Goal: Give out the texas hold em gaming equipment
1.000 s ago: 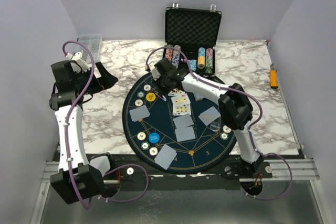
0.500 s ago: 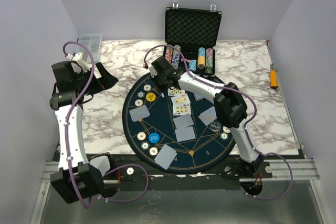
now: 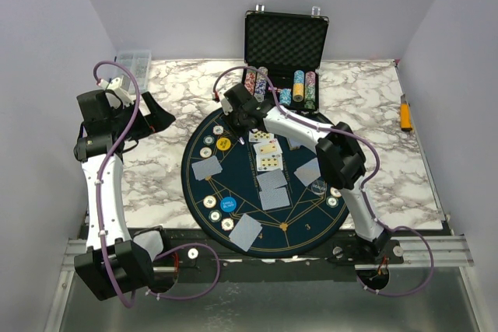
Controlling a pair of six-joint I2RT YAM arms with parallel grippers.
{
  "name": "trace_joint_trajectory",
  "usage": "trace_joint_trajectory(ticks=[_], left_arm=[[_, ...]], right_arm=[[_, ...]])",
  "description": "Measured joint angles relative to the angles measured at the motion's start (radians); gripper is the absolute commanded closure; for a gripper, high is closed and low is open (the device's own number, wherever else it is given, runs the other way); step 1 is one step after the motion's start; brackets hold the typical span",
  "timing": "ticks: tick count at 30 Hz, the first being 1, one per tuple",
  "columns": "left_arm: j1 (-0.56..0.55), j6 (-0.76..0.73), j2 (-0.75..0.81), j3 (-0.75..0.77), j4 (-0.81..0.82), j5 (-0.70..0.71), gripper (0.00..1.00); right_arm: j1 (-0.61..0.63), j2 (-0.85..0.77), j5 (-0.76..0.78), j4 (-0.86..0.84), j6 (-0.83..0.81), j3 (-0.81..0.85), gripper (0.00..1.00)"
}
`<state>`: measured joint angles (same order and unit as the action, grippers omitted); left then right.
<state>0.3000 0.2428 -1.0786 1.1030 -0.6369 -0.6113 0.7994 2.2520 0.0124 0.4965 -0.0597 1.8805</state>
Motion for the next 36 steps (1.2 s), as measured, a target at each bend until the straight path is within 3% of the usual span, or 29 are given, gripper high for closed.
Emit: trace_joint_trajectory(ticks=[8,16,24,29,36], left_arm=[[0.0,0.0,-0.003,0.0,0.0,-0.007,0.02],[0.0,-0.032,-0.044,0.032,-0.029,-0.026,0.02],[-0.024,-0.119,-0.079,0.133,-0.065,-0.015,0.02],[-0.138,-0.222,-0.132,0.264,-0.115,0.029,0.02],[-0.379,-0.381,-0.166,0.321,-0.166,0.14,0.02]], right_arm=[[0.0,0.0,-0.002,0.002,0.008,0.0,0.0],[-0.003,-0.042,-0.009,0.032,-0.003,0.0,0.0],[-0.034,-0.266,-0.084,0.061,-0.009,0.0,0.0],[-0.117,-0.46,-0.129,0.047,-0.018,-0.068,0.0],[-0.389,-0.672,-0.21,0.043,-0.032,-0.34,0.0]])
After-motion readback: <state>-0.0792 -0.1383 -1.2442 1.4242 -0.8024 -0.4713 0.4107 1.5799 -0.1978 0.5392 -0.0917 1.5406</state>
